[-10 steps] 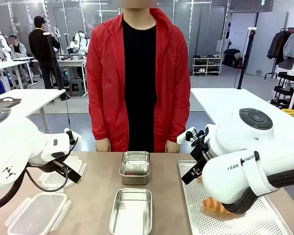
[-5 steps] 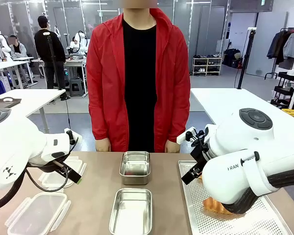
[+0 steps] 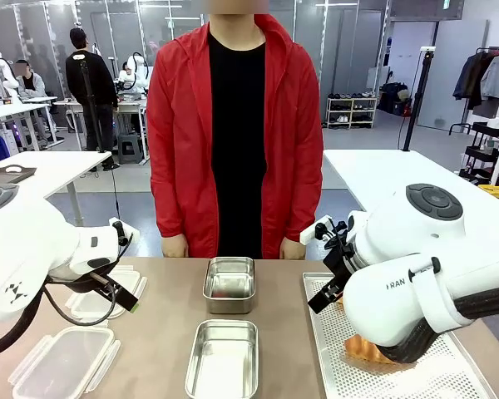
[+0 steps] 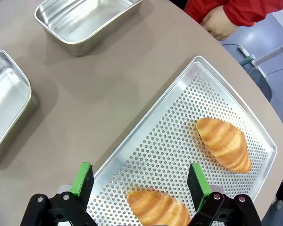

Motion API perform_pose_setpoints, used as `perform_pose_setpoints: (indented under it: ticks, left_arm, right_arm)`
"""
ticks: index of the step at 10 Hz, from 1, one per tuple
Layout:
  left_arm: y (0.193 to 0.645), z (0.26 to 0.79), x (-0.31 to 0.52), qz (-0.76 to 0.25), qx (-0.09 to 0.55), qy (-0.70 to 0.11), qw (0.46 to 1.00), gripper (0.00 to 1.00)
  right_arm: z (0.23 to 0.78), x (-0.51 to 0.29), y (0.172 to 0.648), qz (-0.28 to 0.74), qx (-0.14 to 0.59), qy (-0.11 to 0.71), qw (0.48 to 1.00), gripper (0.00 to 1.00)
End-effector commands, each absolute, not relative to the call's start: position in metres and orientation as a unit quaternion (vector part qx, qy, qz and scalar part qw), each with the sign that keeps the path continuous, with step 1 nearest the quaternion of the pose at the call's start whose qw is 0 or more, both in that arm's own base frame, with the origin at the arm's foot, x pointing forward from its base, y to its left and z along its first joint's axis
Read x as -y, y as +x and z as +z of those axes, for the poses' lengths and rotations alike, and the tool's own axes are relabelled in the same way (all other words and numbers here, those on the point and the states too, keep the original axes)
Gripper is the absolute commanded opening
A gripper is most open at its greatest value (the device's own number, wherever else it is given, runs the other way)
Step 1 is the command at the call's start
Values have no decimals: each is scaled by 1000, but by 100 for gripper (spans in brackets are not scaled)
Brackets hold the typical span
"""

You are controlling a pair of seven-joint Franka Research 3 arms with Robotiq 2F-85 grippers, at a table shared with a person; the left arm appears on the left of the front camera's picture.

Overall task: Place the bread into the airtight container.
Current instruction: Pick up a Butter Roll and place it into an empty Airtight Container.

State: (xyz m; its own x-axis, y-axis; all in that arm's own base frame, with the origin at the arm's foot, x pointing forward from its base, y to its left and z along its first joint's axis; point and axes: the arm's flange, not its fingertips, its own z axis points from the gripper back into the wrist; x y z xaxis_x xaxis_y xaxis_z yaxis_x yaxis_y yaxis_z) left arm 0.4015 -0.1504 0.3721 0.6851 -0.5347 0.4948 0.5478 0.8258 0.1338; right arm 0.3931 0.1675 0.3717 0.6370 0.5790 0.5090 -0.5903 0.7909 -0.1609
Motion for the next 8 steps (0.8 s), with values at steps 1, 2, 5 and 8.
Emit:
perform_pose_setpoints:
  ticks: [1,2,5,8]
  left_arm:
    - [405,394,152,-307,264,-5,914,100]
    - [407,418,148,-304,254,-12,918,100]
    - [401,519,115,-313,220,-105,918,100]
    - [365,621,67,-353,193,-193,895,100]
  right_arm:
    - [392,-162,400,318,286,25,904,100]
    - [416,-152,406,312,285,18,906,100]
    - [502,-101,415,309,280,39,908,100]
    - [586,-30,372,357,292,69,885,100]
